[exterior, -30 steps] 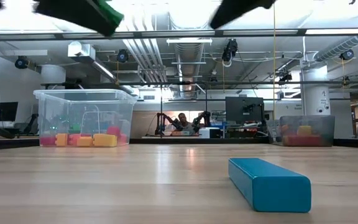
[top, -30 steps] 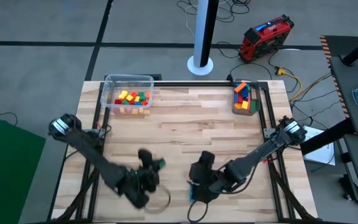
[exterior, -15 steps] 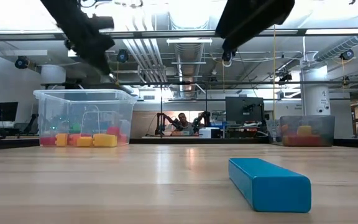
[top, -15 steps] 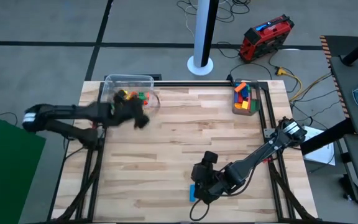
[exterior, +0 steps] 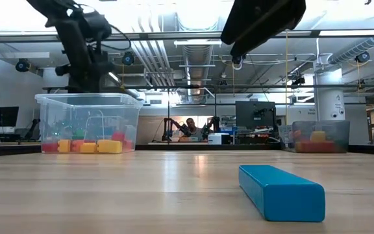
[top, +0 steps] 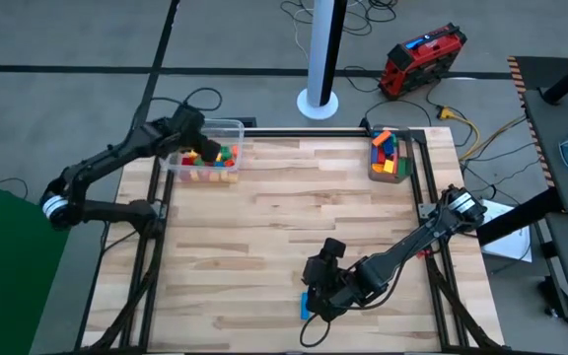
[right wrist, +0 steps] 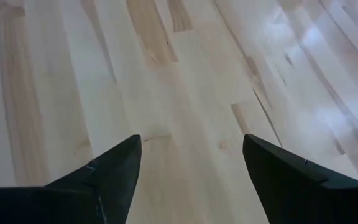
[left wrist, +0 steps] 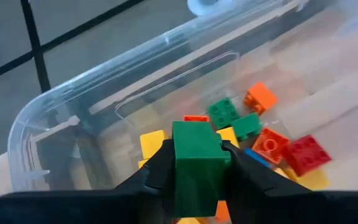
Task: Sort blocks by size
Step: Put the green square game piece into the transparent bin, then put the blue rectangular wooden block into the black bin
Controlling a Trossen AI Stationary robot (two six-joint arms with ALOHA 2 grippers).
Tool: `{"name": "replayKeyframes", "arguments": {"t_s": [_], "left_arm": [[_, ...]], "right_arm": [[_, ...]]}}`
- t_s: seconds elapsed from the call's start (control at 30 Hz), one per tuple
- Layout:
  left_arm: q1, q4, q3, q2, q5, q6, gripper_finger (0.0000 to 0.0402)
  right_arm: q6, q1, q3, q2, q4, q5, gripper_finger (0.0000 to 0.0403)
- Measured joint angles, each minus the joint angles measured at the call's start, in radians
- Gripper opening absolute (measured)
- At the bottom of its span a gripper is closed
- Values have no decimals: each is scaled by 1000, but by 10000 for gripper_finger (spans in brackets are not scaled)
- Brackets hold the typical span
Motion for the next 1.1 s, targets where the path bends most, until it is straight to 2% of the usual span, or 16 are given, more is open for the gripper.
{"name": "replayKeyframes", "arguments": {"t_s": [0.3,0.5,0.63,0.73,0.93,1.1], "left_arm": [[-31,2,-2,57,-34,26,172],[-162,3,-8,3,-34,-19,197],[-336,22,-35,-42,-42,-82,198],[-501,49,-58,-61,-95,-131,198],[-859,94,-101,-62,-325,-257,199],[-1130,121,-111,-29,-470,-360,199]], "right_arm": [[30,0,-3,0,3,0,286],[-15,9,-9,0,9,1,276],[-98,33,-39,0,67,-6,263],[-142,47,-57,6,112,-38,254],[-144,65,-59,50,164,-56,248],[-143,72,-59,94,159,-65,268]]}}
